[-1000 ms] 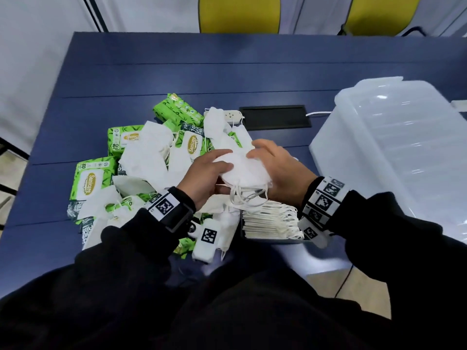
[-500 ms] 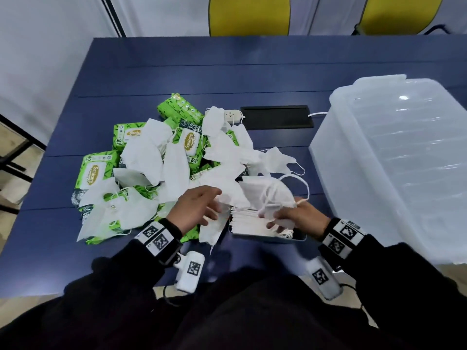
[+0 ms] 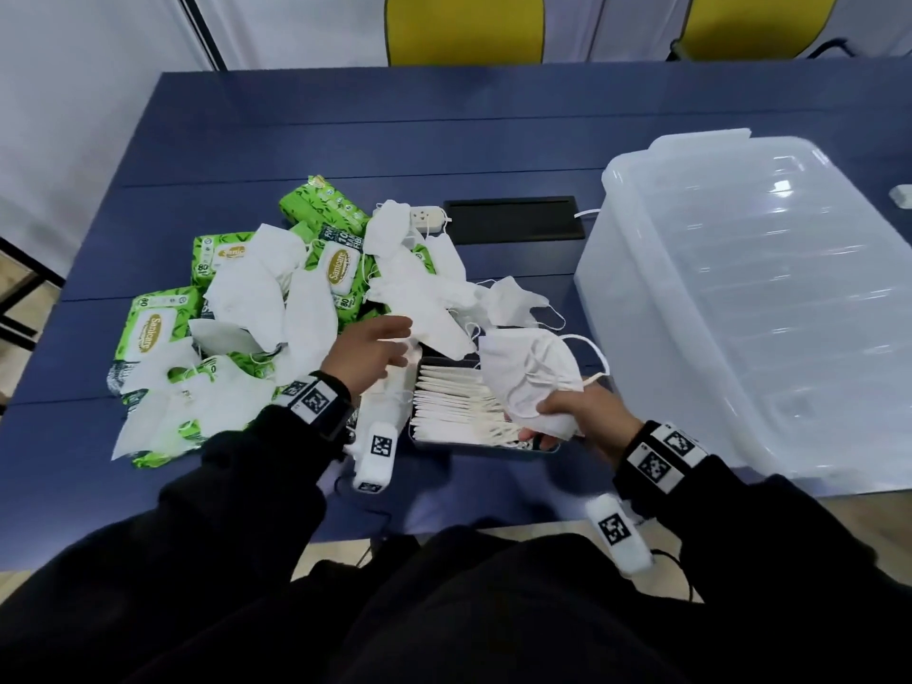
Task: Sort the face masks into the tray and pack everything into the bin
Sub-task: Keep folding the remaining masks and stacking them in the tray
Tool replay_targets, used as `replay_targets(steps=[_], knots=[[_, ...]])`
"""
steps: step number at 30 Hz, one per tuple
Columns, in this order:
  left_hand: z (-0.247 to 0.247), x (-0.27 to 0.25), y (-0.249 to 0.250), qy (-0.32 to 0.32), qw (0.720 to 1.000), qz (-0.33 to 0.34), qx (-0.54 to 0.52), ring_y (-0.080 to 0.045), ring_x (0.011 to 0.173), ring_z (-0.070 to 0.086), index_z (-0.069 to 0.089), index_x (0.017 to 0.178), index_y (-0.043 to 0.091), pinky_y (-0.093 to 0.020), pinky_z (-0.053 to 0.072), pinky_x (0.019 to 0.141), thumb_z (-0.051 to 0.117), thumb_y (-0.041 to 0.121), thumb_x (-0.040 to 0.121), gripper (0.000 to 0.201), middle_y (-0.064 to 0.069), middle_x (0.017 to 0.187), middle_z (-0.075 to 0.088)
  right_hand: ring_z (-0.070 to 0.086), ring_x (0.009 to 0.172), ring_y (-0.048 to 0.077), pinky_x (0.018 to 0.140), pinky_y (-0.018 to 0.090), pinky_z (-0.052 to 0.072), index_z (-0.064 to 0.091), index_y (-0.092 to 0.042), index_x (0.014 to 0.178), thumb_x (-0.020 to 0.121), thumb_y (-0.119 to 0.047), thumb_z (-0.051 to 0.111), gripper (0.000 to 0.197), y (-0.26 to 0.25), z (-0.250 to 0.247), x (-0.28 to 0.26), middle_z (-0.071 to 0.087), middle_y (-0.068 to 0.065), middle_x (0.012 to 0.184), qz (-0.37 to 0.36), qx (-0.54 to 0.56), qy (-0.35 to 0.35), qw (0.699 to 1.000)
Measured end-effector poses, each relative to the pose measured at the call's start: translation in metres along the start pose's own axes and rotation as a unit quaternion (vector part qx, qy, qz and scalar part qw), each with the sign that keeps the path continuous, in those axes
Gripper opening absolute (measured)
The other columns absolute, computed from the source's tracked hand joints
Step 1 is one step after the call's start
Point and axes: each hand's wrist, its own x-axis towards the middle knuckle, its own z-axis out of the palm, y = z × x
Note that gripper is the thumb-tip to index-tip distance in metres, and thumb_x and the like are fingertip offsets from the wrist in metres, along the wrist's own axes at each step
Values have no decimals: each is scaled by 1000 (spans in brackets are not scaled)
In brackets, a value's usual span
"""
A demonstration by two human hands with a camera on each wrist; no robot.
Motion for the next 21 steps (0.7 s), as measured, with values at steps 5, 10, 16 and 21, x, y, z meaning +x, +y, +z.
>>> replay_targets(steps=[5, 10, 16, 21], knots=[[21, -38, 19, -90, 990, 97, -44, -18, 97, 71, 66, 129, 28, -32, 52, 79, 76, 20, 90, 41, -6, 118, 71, 69, 73, 40, 54, 34, 53, 56, 5, 124, 76, -13, 57, 51, -5, 9, -5, 70, 35, 105, 26, 51, -122, 991], [44, -50, 0, -120, 972, 192, 62, -10, 130, 57, 60, 139, 27, -36, 43, 113, 71, 21, 83, 57, 8, 137, 64, 70, 72, 41, 47, 37, 57, 62, 4, 119, 90, -33, 63, 47, -9, 23, -1, 70, 31, 99, 70, 43, -169, 982], [45, -69, -25, -101, 979, 145, 107, -1, 103, 65, 69, 118, 22, -25, 49, 92, 70, 36, 79, 42, 10, 112, 72, 72, 71, 22, 70, 35, 57, 73, -7, 90, 101, -30, 59, 29, -3, 36, 10, 74, 12, 90, 46, 149, 17, 988], [41, -73, -40, -45, 995, 92, -6, -7, 95, 69, 71, 113, 19, -26, 53, 85, 70, 29, 77, 38, 2, 108, 76, 73, 87, 19, 84, 36, 58, 71, -10, 105, 85, -31, 78, 30, -6, 43, 8, 75, 9, 105, -8, 116, -126, 985]])
